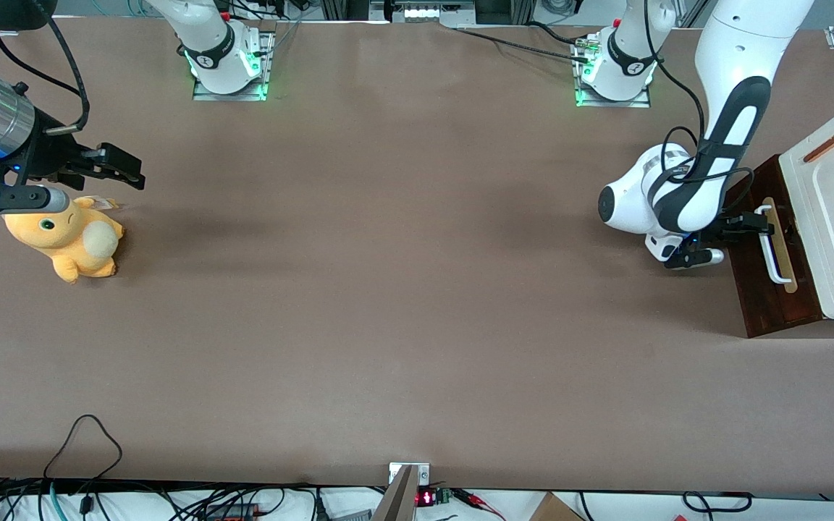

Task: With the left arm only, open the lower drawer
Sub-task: 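Lower the open left gripper to the white handle of the lower drawer, then close the left gripper around the white drawer handle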

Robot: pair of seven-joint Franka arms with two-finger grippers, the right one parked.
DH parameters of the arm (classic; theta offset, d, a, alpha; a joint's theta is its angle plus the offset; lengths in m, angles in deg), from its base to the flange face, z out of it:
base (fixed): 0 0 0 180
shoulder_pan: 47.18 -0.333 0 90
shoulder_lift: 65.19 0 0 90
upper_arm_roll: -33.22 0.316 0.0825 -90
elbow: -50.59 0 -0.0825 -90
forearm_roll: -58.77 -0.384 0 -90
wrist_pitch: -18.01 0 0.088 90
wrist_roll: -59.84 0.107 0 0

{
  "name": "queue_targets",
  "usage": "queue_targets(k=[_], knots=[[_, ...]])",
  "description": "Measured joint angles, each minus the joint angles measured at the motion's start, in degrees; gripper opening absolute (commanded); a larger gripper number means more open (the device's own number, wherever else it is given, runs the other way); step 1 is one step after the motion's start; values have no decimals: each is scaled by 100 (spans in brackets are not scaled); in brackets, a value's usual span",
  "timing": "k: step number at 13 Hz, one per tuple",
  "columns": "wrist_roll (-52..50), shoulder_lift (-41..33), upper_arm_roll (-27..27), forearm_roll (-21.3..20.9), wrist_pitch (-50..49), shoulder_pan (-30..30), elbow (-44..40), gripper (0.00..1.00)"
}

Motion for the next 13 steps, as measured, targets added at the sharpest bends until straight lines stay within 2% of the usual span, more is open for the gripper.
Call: queue_targets(k=[8, 10, 12, 13], knots=[[-29, 3, 100, -4, -85, -2, 12, 70], [-32, 3, 150, -69, -85, -3, 12, 49], [-35, 3, 160, -78, -85, -3, 12, 37], [-35, 3, 161, -78, -85, -3, 12, 36]])
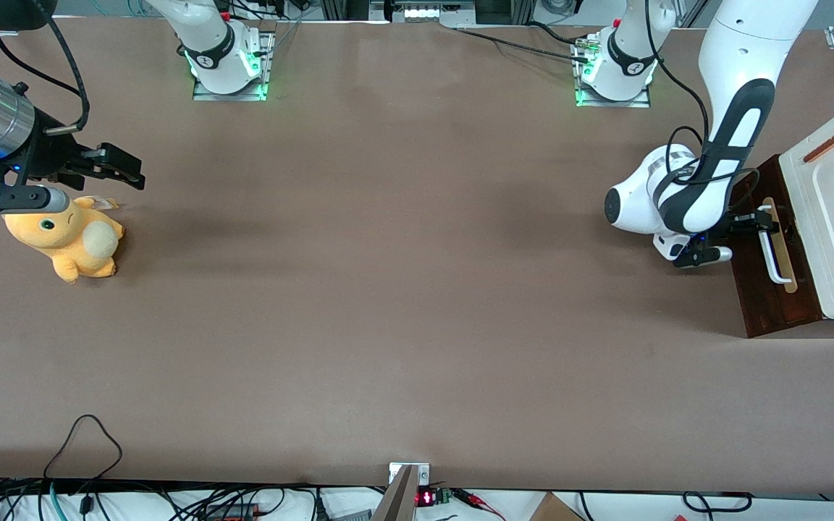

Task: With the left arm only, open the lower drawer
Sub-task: 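Close the left gripper around the white drawer handle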

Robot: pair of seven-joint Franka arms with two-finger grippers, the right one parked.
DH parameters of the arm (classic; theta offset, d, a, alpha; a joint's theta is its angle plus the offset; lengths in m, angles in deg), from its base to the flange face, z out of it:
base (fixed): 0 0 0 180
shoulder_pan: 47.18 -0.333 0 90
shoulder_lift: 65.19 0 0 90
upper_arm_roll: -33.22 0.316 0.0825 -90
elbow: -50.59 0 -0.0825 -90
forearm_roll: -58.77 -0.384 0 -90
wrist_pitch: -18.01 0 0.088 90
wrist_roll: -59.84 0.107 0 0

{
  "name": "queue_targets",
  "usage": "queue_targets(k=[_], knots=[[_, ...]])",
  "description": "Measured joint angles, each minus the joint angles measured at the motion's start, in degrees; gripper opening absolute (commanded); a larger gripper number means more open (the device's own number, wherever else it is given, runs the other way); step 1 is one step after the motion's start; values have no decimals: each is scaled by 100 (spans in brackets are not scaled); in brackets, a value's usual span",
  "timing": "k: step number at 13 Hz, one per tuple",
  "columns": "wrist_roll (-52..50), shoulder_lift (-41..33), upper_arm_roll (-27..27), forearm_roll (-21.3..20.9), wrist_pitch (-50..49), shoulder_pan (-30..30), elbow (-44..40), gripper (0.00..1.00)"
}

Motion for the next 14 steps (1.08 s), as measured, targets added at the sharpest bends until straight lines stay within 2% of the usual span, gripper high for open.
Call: queue_targets(k=[5, 9, 14], knots=[[-6, -11, 8, -28, -66, 9, -6, 19], [-163, -19, 9, -30, -73, 15, -6, 0], [-232, -21, -10, -30, -62, 45, -18, 0]])
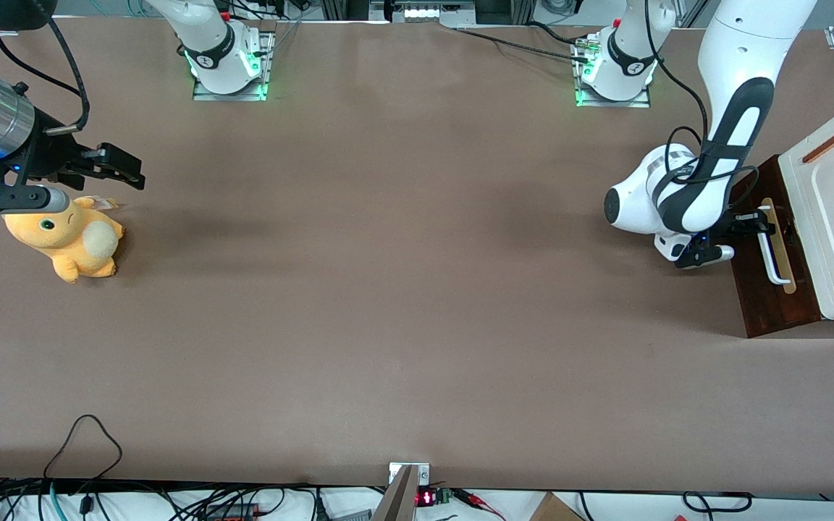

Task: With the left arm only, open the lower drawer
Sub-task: 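Close the left gripper around the white drawer handle, then pull the handle away from the cabinet to slide the drawer out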

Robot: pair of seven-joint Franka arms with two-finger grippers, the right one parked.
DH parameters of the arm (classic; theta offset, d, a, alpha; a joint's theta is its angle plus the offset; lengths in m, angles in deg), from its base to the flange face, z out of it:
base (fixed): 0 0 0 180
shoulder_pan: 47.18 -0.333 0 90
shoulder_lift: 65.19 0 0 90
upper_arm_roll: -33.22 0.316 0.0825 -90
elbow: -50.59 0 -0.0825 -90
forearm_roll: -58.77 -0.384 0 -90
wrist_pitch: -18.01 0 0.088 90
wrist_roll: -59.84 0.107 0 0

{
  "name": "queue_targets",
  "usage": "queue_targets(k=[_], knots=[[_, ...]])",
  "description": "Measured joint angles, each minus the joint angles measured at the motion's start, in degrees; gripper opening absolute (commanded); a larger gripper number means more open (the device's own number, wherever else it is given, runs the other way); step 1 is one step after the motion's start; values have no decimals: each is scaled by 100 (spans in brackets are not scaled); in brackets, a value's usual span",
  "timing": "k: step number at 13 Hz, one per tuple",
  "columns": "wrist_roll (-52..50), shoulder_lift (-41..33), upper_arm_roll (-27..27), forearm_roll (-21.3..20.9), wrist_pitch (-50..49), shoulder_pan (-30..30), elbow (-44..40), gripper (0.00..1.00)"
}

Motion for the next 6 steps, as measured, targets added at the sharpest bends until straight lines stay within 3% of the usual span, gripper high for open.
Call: queue_targets(k=[6], knots=[[-70, -4, -364, 57, -101, 26, 34, 0]])
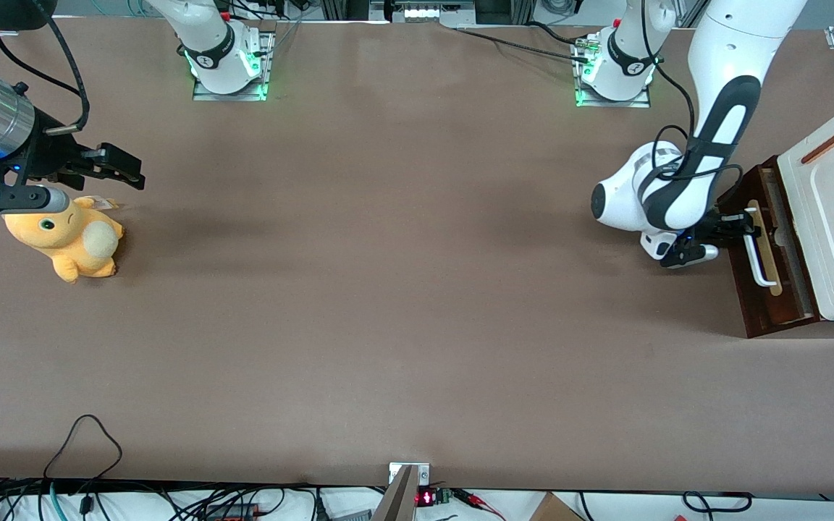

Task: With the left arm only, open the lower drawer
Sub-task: 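Pull the handle away from the cabinet to slide the drawer out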

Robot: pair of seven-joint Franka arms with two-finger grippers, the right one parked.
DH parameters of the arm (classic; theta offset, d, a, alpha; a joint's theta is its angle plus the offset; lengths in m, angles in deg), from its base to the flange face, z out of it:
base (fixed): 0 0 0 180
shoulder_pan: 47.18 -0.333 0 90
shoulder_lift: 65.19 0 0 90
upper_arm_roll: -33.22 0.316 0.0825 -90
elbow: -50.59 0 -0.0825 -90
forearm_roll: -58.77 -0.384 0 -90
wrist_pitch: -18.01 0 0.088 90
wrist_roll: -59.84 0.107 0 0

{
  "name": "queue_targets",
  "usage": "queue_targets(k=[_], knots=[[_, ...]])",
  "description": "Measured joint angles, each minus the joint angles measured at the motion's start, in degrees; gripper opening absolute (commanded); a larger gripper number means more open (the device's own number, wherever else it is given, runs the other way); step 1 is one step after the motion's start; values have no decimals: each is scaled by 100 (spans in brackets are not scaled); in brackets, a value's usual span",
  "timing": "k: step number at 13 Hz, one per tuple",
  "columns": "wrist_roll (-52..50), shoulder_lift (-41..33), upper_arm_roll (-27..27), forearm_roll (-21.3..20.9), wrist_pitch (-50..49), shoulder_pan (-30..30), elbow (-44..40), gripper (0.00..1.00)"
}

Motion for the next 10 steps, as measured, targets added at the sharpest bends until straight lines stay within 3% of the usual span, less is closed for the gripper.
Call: queue_targets(k=[10], knots=[[-52, -15, -441, 163, -113, 99, -3, 1]])
